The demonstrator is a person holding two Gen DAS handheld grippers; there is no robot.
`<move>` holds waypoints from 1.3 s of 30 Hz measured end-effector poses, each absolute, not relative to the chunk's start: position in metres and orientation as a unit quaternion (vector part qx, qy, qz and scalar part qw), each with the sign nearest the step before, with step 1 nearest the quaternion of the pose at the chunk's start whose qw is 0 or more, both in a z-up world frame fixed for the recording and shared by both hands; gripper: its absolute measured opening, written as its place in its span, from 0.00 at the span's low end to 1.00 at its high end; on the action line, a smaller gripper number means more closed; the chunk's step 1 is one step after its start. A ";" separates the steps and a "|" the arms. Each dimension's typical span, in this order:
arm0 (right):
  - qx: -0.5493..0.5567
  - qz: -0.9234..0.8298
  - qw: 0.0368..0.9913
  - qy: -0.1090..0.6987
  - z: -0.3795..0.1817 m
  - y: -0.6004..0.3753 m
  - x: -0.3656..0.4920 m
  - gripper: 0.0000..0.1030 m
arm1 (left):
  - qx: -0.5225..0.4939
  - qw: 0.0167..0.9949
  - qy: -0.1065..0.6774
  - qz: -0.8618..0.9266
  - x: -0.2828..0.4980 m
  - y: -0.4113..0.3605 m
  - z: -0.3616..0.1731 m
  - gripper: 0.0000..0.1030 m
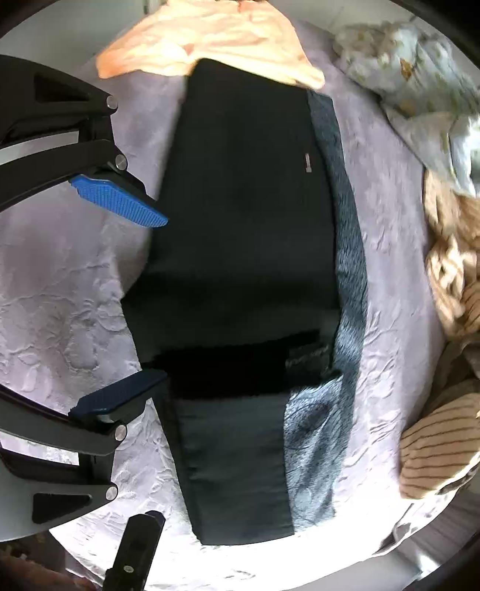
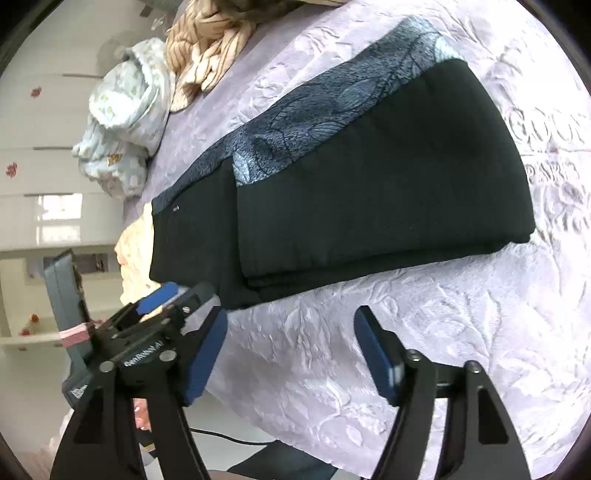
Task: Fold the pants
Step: 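Smooth the folded black trousers flat with both grippers open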
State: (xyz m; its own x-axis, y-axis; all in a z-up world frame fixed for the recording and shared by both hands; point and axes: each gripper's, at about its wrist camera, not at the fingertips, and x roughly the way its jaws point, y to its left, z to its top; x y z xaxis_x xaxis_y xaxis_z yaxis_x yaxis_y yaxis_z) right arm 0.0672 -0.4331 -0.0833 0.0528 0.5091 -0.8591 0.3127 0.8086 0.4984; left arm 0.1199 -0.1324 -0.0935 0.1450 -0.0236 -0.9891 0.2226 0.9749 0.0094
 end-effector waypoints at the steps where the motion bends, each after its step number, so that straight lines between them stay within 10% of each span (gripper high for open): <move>1: 0.297 0.077 0.661 0.685 -0.081 -0.434 0.065 0.75 | 0.072 0.755 0.647 -0.076 0.119 -0.130 -0.091 0.93; 12: 0.248 0.102 0.666 0.696 -0.073 -0.434 0.064 0.82 | 0.041 0.773 0.632 -0.026 0.102 -0.121 -0.069 1.00; 17: 0.198 0.106 0.682 0.696 -0.069 -0.421 0.065 1.00 | 0.030 0.774 0.632 -0.009 0.097 -0.106 -0.067 1.00; 39: 0.105 0.048 0.661 0.742 -0.101 -0.236 0.079 1.00 | 0.017 0.750 0.657 -0.071 0.156 0.068 -0.116 1.00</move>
State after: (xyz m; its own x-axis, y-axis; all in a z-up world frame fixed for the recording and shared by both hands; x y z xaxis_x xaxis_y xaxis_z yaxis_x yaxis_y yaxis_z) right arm 0.0788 -0.2365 -0.1007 -0.1047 0.2195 -0.9700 0.0925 0.9733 0.2103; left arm 0.1557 0.0681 -0.1157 0.1263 -0.0833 -0.9885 0.1283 0.9895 -0.0670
